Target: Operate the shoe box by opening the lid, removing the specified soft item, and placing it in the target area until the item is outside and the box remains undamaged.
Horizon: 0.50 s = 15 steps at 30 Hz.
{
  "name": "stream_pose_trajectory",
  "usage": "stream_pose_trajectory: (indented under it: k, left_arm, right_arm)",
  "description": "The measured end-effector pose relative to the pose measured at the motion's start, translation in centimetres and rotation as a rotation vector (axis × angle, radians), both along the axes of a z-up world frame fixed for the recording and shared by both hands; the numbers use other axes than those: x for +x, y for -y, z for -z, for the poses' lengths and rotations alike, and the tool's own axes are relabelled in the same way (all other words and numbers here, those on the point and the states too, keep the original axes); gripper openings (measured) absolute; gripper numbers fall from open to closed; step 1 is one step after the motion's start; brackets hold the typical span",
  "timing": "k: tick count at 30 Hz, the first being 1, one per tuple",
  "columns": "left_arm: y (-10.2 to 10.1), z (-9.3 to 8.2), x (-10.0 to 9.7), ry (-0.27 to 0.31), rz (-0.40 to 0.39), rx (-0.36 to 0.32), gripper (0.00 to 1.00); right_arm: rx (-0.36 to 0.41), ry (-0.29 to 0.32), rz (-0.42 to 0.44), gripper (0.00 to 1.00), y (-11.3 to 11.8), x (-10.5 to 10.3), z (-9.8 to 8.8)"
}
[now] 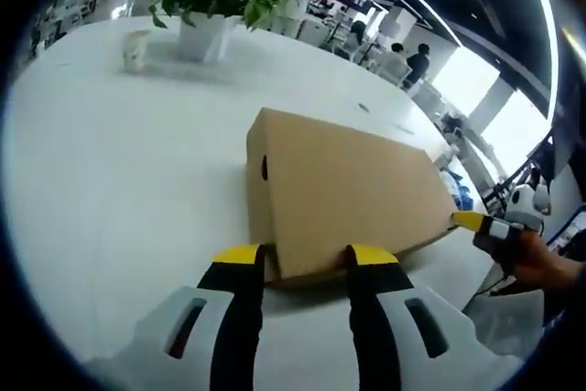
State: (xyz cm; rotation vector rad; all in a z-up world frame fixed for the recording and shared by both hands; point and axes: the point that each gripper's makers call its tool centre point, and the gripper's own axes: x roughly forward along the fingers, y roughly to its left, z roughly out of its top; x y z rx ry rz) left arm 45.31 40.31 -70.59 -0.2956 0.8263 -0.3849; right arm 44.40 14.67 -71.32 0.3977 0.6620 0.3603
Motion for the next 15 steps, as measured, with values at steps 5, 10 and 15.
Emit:
stream_pose_trajectory:
  k: [5,10,15]
  left_arm:
    - [1.2,0.0,3.0,0.004,0.015,0.006,0.35]
    - [2.1,-0.1,5.0,0.002,0.031,0.012,0.34]
    - [2.3,-0.1,5.3,0.0,0.04,0.019,0.34]
  right_arm:
    - [-0.005,-0.003,0.031,0.29,1.2,2.5,-0.1]
    - [-0.008,-0.007,0.046,0.29,2.1,4.1,0.0]
    - [-0.01,-0.006,0.051,0.29,2.2,4.3,-0.1]
